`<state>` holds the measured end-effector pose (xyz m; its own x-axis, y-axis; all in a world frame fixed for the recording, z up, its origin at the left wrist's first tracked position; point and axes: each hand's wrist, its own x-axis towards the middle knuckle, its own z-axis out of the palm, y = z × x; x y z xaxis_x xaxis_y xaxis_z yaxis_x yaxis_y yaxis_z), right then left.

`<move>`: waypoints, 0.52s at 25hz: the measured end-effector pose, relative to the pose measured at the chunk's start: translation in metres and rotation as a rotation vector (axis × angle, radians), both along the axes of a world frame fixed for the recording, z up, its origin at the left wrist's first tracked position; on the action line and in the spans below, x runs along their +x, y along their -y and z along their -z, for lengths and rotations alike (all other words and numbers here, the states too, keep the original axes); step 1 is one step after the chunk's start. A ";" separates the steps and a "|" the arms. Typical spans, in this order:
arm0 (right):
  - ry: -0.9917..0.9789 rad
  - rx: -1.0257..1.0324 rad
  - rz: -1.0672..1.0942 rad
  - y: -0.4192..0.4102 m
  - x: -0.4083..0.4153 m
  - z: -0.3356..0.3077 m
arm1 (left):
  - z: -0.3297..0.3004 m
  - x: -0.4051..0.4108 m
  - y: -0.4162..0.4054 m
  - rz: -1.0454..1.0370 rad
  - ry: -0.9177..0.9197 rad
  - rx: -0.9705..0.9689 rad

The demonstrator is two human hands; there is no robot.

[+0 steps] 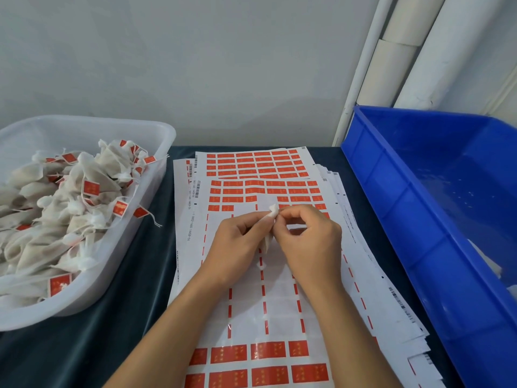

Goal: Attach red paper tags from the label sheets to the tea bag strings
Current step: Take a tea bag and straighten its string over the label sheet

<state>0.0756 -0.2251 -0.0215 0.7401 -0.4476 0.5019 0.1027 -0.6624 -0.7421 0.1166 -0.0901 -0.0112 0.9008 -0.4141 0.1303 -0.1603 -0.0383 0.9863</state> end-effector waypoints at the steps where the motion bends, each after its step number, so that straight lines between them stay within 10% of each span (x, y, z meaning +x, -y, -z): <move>1: -0.012 0.032 -0.014 0.001 0.000 0.000 | 0.000 0.000 0.000 0.009 -0.003 0.002; 13: -0.069 0.232 -0.244 -0.004 0.000 -0.005 | 0.001 0.003 0.000 -0.155 -0.090 -0.113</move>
